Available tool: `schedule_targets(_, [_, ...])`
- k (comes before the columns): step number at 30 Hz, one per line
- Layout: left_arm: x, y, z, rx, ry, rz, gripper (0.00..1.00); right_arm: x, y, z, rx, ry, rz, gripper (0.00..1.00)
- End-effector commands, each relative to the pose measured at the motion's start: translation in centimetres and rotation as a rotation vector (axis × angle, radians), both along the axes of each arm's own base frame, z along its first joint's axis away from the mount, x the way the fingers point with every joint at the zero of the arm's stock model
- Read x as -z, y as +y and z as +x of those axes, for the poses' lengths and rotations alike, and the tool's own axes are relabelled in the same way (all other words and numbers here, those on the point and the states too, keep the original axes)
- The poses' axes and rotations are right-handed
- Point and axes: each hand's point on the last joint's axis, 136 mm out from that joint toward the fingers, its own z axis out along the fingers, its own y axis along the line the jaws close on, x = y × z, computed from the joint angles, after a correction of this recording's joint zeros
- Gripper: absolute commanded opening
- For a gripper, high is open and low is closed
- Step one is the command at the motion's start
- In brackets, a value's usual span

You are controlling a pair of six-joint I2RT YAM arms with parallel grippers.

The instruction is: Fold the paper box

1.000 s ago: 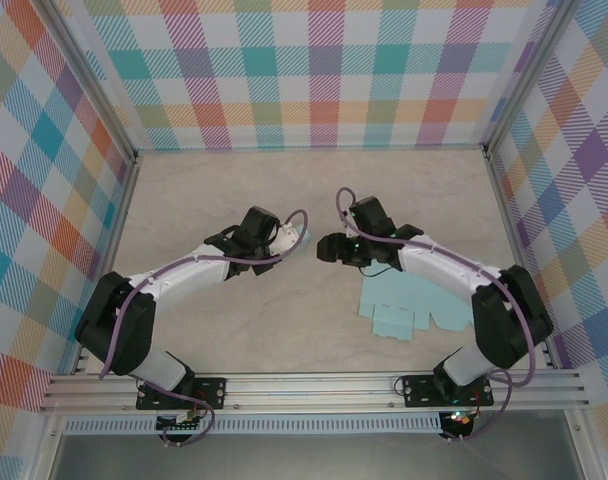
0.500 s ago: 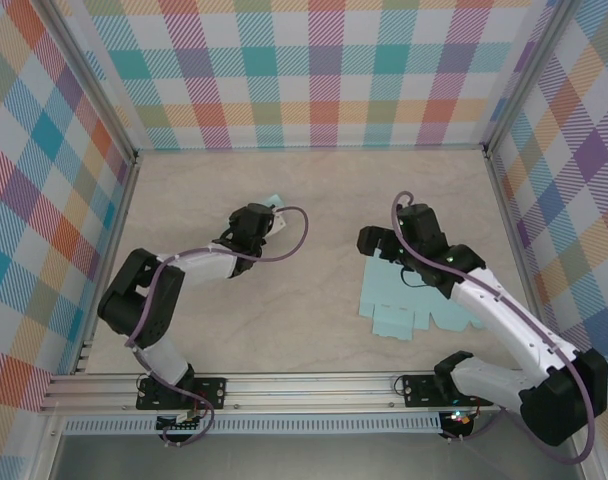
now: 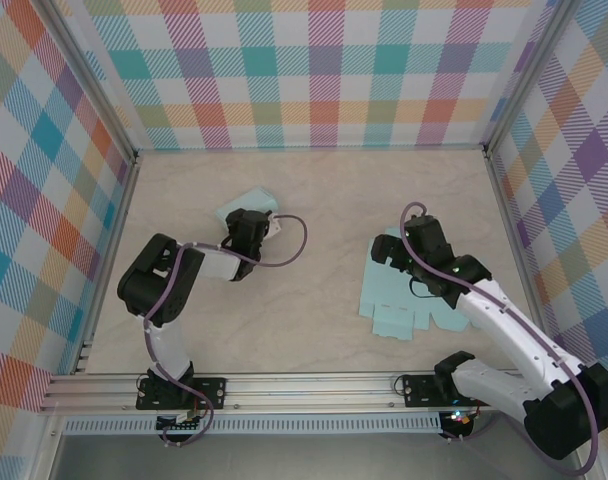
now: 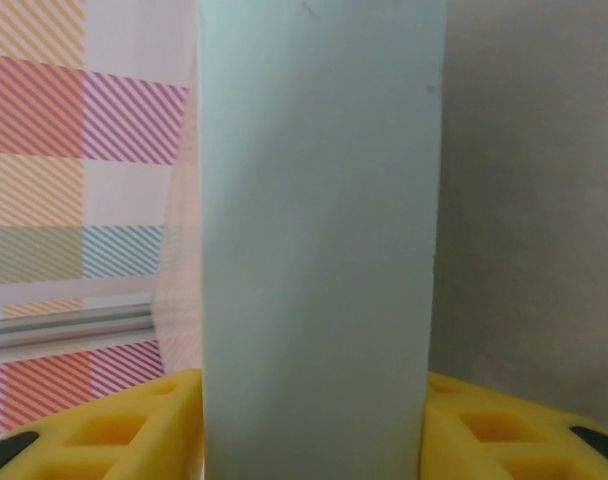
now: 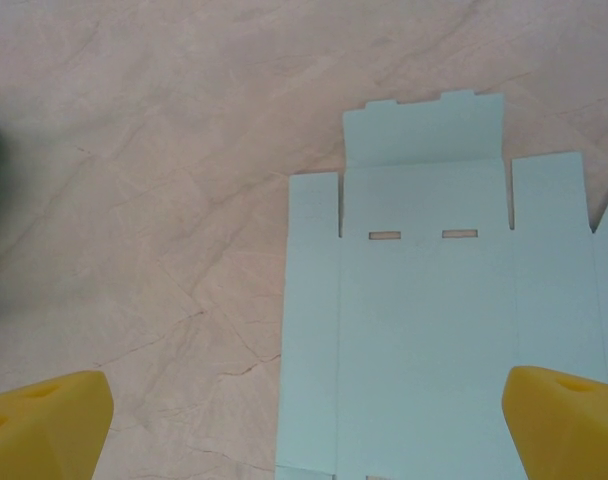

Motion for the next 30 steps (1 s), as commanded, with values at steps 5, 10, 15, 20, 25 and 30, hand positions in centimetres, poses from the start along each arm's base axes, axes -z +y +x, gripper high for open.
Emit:
schedule_targets(5, [-2.6,-0.7,-2.4,0.032,-0.039,-0.077,0.93,3.1,-2.1,-0.6,0.092,0.174,-0.004,1.0])
schedule_targets(10, [-5.4,-1.7,-4.4,0.039,-0.064,-0.164,1.0,4.9,-5.4,-0.8,0.202,0.24,0.058,1.0])
schedule_targets(15, [-10.4,-2.6,-6.7,-0.009,-0.144,-0.356,1.0,6.0,-10.5,-1.1,0.374,0.267,0.083,1.0])
schedule_targets(20, [-15.3,-1.1,-9.2,-0.132,-0.272,-0.72,1.0,6.8,-15.6,-2.3,0.555,0.273,0.046,1.0])
schedule_targets(25, [-17.8,1.9,-12.0,-0.281,-0.372,-1.095,1.0,8.5,-18.4,-3.2,0.637,0.311,0.05,1.0])
schedule_targets(30, [-16.8,3.4,-14.0,-0.404,-0.381,-1.359,1.0,11.5,-18.2,-2.7,0.588,0.424,0.085,1.0])
